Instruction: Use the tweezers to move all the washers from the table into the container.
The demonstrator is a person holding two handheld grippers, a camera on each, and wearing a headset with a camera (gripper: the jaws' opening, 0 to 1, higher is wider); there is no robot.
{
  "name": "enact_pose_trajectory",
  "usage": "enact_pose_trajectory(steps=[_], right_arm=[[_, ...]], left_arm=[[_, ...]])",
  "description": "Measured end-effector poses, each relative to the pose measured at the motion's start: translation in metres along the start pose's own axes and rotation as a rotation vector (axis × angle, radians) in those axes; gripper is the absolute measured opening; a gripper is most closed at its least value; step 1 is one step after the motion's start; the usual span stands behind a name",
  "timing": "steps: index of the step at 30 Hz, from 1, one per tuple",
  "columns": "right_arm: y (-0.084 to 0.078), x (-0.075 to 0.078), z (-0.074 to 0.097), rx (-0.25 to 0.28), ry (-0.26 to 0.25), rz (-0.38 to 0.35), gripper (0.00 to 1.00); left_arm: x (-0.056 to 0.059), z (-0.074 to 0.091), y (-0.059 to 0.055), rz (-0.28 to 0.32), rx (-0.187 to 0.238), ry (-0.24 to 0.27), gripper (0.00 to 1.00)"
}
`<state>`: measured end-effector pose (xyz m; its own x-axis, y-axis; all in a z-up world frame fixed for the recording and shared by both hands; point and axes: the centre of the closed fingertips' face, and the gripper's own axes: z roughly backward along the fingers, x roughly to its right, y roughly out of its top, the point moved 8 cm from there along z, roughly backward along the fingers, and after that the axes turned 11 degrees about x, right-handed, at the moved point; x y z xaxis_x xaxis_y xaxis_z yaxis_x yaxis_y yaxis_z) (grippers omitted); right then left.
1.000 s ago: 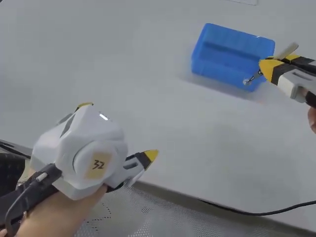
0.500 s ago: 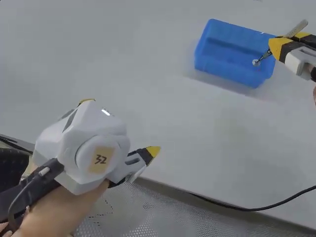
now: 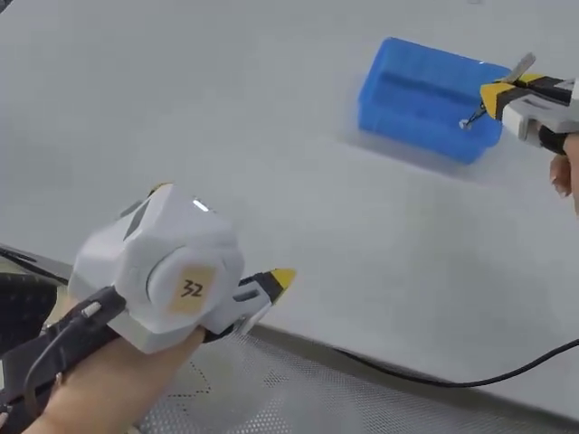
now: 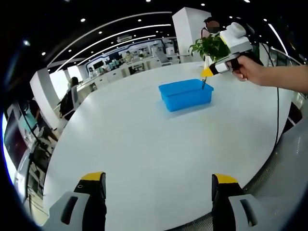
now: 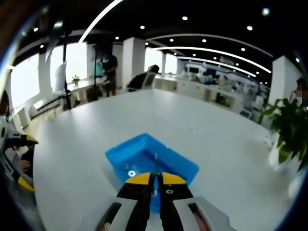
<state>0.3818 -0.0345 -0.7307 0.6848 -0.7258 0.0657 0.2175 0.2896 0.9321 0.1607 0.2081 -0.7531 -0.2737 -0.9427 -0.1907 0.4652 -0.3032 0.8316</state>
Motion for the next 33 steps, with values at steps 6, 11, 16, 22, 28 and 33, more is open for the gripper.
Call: enact_pose_trajectory(steps=[6,11,16,22,28,33], right_arm=[[-0.010,-0.001,-0.004,-0.030,0.002,-0.001,0.02],[-0.017,0.001,-0.007,-0.059,0.003,-0.003,0.02],[-0.020,0.004,-0.011,-0.046,0.009,-0.007,0.02],[-0.018,0.008,-0.013,-0.074,0.007,-0.053,0.03],[0.003,0.006,-0.003,0.000,-0.006,-0.071,0.03],[0.026,0.000,0.017,0.067,0.001,-0.013,0.03]], left_arm=[[0.003,-0.001,-0.001,-0.013,-0.011,-0.022,0.92],[0.003,-0.001,-0.002,-0.007,-0.024,-0.025,0.91],[0.004,-0.002,-0.002,-0.015,-0.030,-0.037,0.86],[0.004,-0.002,-0.001,-0.005,-0.030,-0.048,0.83],[0.004,0.003,0.011,0.070,0.030,-0.097,0.69],[-0.001,0.004,0.043,0.106,0.126,-0.148,0.58]])
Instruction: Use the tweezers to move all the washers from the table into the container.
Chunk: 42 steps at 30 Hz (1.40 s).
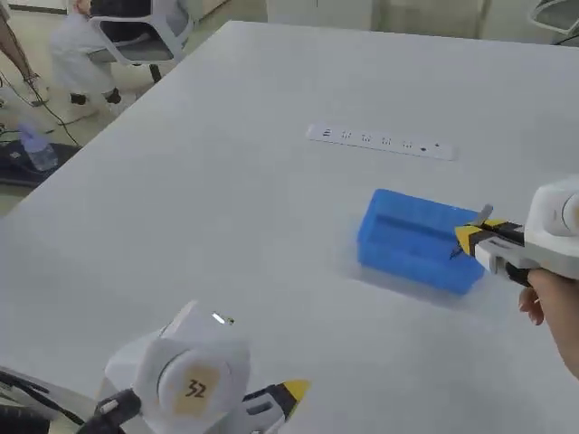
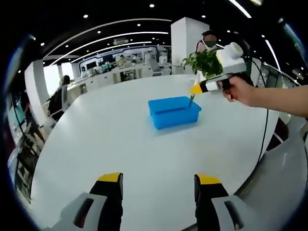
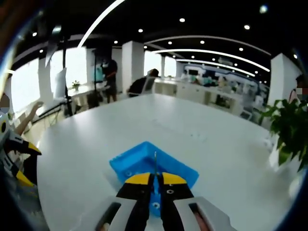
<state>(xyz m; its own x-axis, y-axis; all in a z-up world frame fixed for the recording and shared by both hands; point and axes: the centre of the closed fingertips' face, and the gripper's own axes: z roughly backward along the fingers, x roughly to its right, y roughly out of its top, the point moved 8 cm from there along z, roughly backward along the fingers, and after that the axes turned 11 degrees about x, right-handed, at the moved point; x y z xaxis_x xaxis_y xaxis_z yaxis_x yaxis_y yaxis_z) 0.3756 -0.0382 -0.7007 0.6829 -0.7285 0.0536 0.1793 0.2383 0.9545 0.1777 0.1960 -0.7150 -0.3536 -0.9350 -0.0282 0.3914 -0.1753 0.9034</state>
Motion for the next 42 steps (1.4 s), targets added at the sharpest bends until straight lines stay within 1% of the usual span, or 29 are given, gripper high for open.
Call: enact_pose_trajectory(steps=[1,2,3,4,5,7,8,9,10,12,14,15,17,18,20,21,22,24,26,28,30,31,33,35,36,37,38,40,42], right_arm=[[0.003,-0.005,0.003,0.006,0.011,-0.004,0.03],[0.009,-0.009,0.009,0.026,0.029,-0.018,0.03],[0.013,-0.012,0.015,0.041,0.037,-0.030,0.03],[0.017,-0.016,0.021,0.056,0.057,-0.035,0.03],[0.019,-0.018,0.025,0.057,0.073,-0.028,0.03],[0.022,-0.026,0.035,0.058,0.101,0.011,0.03],[0.023,-0.029,0.038,0.054,0.118,0.022,0.03],[0.025,-0.035,0.043,0.054,0.126,0.028,0.03],[0.026,-0.039,0.047,0.058,0.136,0.037,0.03],[0.027,-0.046,0.054,0.053,0.175,0.066,0.03],[0.028,-0.055,0.061,0.048,0.224,0.062,0.03],[0.028,-0.062,0.066,0.053,0.269,0.067,0.03],[0.029,-0.068,0.072,0.063,0.284,0.076,0.03],[0.028,-0.074,0.075,0.049,0.319,0.082,0.03],[0.026,-0.082,0.080,0.033,0.357,0.073,0.03],[0.025,-0.085,0.080,0.024,0.380,0.063,0.03],[0.023,-0.090,0.083,0.002,0.419,0.063,0.03],[0.022,-0.096,0.086,-0.006,0.446,0.087,0.03],[0.021,-0.100,0.087,-0.018,0.472,0.111,0.03],[0.020,-0.105,0.089,-0.031,0.493,0.129,0.03],[0.019,-0.109,0.090,-0.045,0.517,0.134,0.03],[0.018,-0.111,0.090,-0.053,0.527,0.139,0.03],[0.015,-0.115,0.090,-0.072,0.552,0.160,0.03],[0.012,-0.119,0.090,-0.092,0.573,0.177,0.03],[0.010,-0.121,0.090,-0.099,0.580,0.187,0.03],[0.007,-0.122,0.090,-0.111,0.594,0.200,0.03],[0.005,-0.124,0.090,-0.122,0.603,0.206,0.03],[0.000,-0.125,0.090,-0.140,0.613,0.215,0.03],[-0.005,-0.127,0.090,-0.167,0.631,0.229,0.03]], left_arm=[[0.000,-0.001,0.011,0.002,0.025,-0.013,0.54],[0.001,-0.003,0.019,0.000,0.047,-0.037,0.50],[0.004,-0.005,0.031,-0.003,0.069,-0.079,0.47],[0.005,-0.006,0.038,-0.006,0.080,-0.093,0.44],[0.009,-0.007,0.049,-0.012,0.107,-0.125,0.41],[0.016,-0.009,0.063,-0.011,0.134,-0.186,0.35],[0.021,-0.009,0.074,-0.003,0.174,-0.224,0.30],[0.024,-0.008,0.081,0.009,0.207,-0.253,0.26],[0.029,-0.009,0.089,0.021,0.228,-0.306,0.23],[0.035,-0.012,0.098,0.027,0.233,-0.375,0.24],[0.040,-0.016,0.104,0.030,0.232,-0.430,0.24],[0.042,-0.018,0.108,0.017,0.246,-0.466,0.24],[0.047,-0.020,0.115,-0.003,0.259,-0.518,0.22],[0.048,-0.021,0.117,0.001,0.262,-0.532,0.21],[0.049,-0.024,0.121,0.010,0.274,-0.570,0.19],[0.050,-0.025,0.122,0.012,0.271,-0.611,0.17],[0.050,-0.025,0.123,0.021,0.272,-0.635,0.16],[0.052,-0.025,0.126,0.049,0.281,-0.699,0.15],[0.053,-0.025,0.129,0.044,0.290,-0.736,0.13],[0.056,-0.025,0.128,0.014,0.264,-0.776,0.13],[0.059,-0.025,0.127,-0.037,0.238,-0.825,0.14],[0.061,-0.025,0.126,-0.051,0.235,-0.830,0.15],[0.066,-0.025,0.126,-0.097,0.220,-0.877,0.15],[0.069,-0.028,0.124,-0.137,0.203,-0.882,0.14],[0.069,-0.030,0.122,-0.164,0.183,-0.873,0.11],[0.070,-0.032,0.118,-0.197,0.168,-0.879,0.08],[0.072,-0.033,0.116,-0.199,0.166,-0.893,0.07],[0.076,-0.035,0.109,-0.196,0.138,-0.938,0.08],[0.078,-0.037,0.104,-0.217,0.119,-0.944,0.07]])
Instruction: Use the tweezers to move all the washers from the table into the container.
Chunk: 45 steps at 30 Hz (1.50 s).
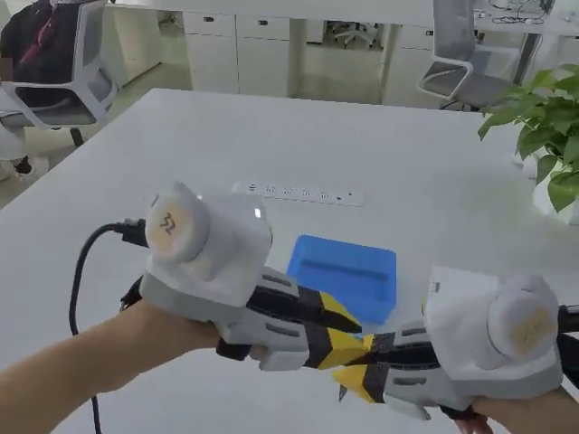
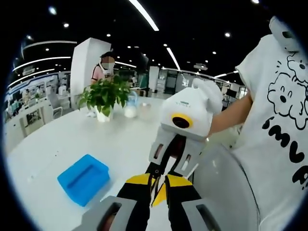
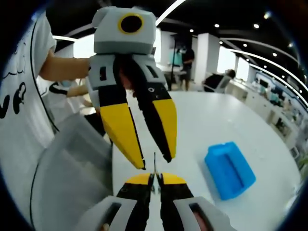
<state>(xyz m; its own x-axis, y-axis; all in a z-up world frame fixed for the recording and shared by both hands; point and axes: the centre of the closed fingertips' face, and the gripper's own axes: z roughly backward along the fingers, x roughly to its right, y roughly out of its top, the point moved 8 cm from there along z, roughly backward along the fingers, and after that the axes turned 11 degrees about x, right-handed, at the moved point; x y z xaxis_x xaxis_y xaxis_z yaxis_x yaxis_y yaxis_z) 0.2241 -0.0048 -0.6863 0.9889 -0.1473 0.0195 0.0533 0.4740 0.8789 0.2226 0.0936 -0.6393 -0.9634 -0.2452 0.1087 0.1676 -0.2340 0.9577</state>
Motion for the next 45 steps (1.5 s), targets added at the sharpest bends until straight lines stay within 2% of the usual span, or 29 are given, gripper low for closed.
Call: enact_pose_trajectory(steps=[1,3,6,8,14,18,19,21,25,26,27,28,29,31,32,36,39,42,45], right_arm=[[-0.002,-0.001,-0.001,-0.008,0.007,0.002,0.03],[-0.007,-0.002,-0.003,-0.026,0.020,0.004,0.03],[-0.013,-0.002,-0.006,-0.048,0.041,-0.006,0.03],[-0.018,-0.001,-0.008,-0.063,0.048,-0.005,0.03],[-0.031,0.010,-0.015,-0.118,0.050,0.014,0.03],[-0.042,0.019,-0.021,-0.164,0.037,0.039,0.04],[-0.046,0.022,-0.023,-0.178,0.025,0.050,0.04],[-0.051,0.025,-0.024,-0.195,0.017,0.066,0.04],[-0.060,0.029,-0.032,-0.224,0.014,0.082,0.05],[-0.064,0.030,-0.036,-0.234,0.007,0.094,0.05],[-0.066,0.031,-0.038,-0.240,0.001,0.101,0.05],[-0.068,0.031,-0.040,-0.248,-0.008,0.106,0.05],[-0.072,0.033,-0.042,-0.257,-0.043,0.113,0.05],[-0.079,0.032,-0.046,-0.251,-0.083,0.122,0.05],[-0.081,0.032,-0.047,-0.242,-0.095,0.122,0.05],[-0.087,0.032,-0.048,-0.211,-0.139,0.067,0.06],[-0.089,0.031,-0.048,-0.212,-0.165,0.016,0.07],[-0.090,0.028,-0.041,-0.168,-0.191,-0.077,0.08],[-0.087,0.025,-0.032,-0.132,-0.216,-0.131,0.13]], left_arm=[[0.000,-0.002,-0.003,-0.013,-0.018,-0.011,0.05],[0.000,-0.003,-0.006,-0.018,-0.027,-0.027,0.00],[0.002,-0.008,-0.013,-0.002,-0.048,-0.063,0.00],[0.000,-0.009,-0.018,-0.042,-0.058,-0.073,0.00],[-0.009,-0.012,-0.031,-0.104,-0.111,-0.063,0.00],[-0.021,-0.014,-0.046,-0.125,-0.155,-0.035,0.00],[-0.025,-0.013,-0.052,-0.153,-0.185,-0.022,0.00],[-0.027,-0.015,-0.061,-0.160,-0.210,-0.021,0.00],[-0.032,-0.020,-0.074,-0.170,-0.234,-0.009,0.00],[-0.036,-0.020,-0.080,-0.198,-0.269,-0.002,0.00],[-0.037,-0.021,-0.084,-0.211,-0.285,0.000,0.00],[-0.038,-0.023,-0.087,-0.212,-0.289,-0.001,0.00],[-0.041,-0.025,-0.091,-0.211,-0.288,0.005,0.00],[-0.045,-0.028,-0.098,-0.213,-0.298,0.016,0.00],[-0.049,-0.028,-0.103,-0.243,-0.347,0.010,0.00],[-0.053,-0.029,-0.111,-0.222,-0.349,-0.001,0.00],[-0.055,-0.031,-0.117,-0.215,-0.364,-0.008,0.00],[-0.058,-0.034,-0.127,-0.246,-0.408,-0.029,0.00],[-0.061,-0.034,-0.132,-0.239,-0.420,-0.037,0.00]])
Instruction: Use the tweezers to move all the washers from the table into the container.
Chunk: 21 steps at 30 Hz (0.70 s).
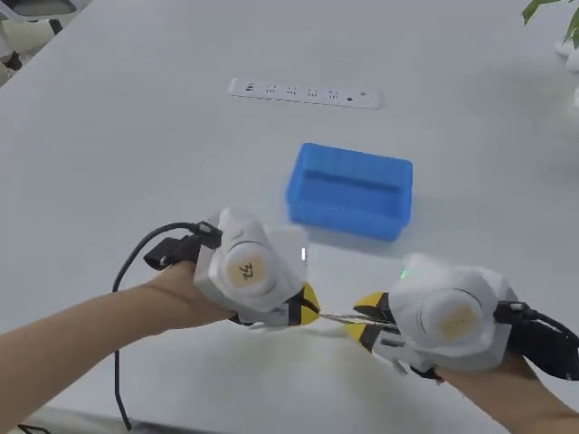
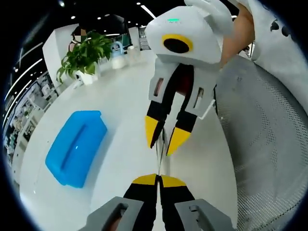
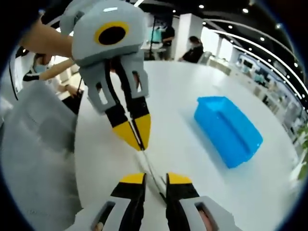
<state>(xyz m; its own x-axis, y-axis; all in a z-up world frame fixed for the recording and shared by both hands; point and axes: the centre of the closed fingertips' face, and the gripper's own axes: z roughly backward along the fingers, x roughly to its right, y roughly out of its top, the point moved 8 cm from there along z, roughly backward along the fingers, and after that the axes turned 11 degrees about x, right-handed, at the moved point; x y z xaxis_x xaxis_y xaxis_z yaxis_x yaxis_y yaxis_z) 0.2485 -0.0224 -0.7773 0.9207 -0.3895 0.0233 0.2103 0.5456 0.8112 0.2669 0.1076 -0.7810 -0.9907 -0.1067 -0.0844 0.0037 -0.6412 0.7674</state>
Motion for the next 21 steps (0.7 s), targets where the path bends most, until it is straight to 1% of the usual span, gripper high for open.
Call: enact_pose_trajectory(steps=[3,6,7,8,9,10,11,13,14,15,16,17,18,19,20,21], right_arm=[[0.000,-0.001,0.019,0.016,-0.043,-0.044,0.15],[0.002,-0.003,0.036,0.045,-0.097,-0.095,0.17],[0.002,-0.004,0.044,0.055,-0.121,-0.127,0.18],[0.002,-0.005,0.048,0.062,-0.133,-0.143,0.19],[0.002,-0.005,0.054,0.064,-0.151,-0.164,0.19],[0.002,-0.006,0.058,0.066,-0.155,-0.178,0.19],[0.001,-0.009,0.065,0.073,-0.176,-0.214,0.18],[0.002,-0.011,0.074,0.108,-0.205,-0.250,0.19],[0.002,-0.013,0.080,0.123,-0.216,-0.283,0.18],[0.002,-0.015,0.085,0.135,-0.228,-0.305,0.19],[0.002,-0.015,0.091,0.150,-0.249,-0.324,0.20],[0.001,-0.016,0.096,0.155,-0.263,-0.334,0.20],[0.000,-0.017,0.101,0.158,-0.280,-0.347,0.20],[0.000,-0.017,0.105,0.167,-0.294,-0.357,0.21],[0.000,-0.018,0.109,0.175,-0.303,-0.362,0.23],[-0.001,-0.018,0.115,0.182,-0.325,-0.377,0.24]], left_arm=[[-0.001,-0.002,-0.005,-0.016,-0.031,-0.012,0.00],[-0.002,-0.002,-0.007,-0.011,-0.040,-0.023,0.00],[-0.001,-0.002,-0.008,-0.017,-0.050,-0.030,0.00],[-0.001,-0.003,-0.009,-0.015,-0.057,-0.032,0.00],[-0.001,-0.003,-0.010,-0.005,-0.072,-0.039,0.00],[-0.001,-0.004,-0.011,-0.005,-0.078,-0.047,0.00],[0.000,-0.004,-0.011,-0.012,-0.080,-0.046,0.00],[0.001,-0.005,-0.014,-0.030,-0.114,-0.050,0.00],[0.002,-0.005,-0.015,-0.040,-0.130,-0.056,0.00],[0.002,-0.005,-0.014,-0.039,-0.122,-0.053,0.00],[0.002,-0.004,-0.014,-0.037,-0.123,-0.054,0.00],[0.002,-0.005,-0.014,-0.035,-0.132,-0.053,0.00],[0.002,-0.005,-0.016,-0.042,-0.152,-0.048,0.00],[0.000,-0.007,-0.015,-0.083,-0.133,-0.041,0.00],[0.003,-0.003,-0.017,-0.054,-0.159,-0.045,0.00],[0.003,-0.003,-0.017,-0.038,-0.153,-0.034,0.00]])
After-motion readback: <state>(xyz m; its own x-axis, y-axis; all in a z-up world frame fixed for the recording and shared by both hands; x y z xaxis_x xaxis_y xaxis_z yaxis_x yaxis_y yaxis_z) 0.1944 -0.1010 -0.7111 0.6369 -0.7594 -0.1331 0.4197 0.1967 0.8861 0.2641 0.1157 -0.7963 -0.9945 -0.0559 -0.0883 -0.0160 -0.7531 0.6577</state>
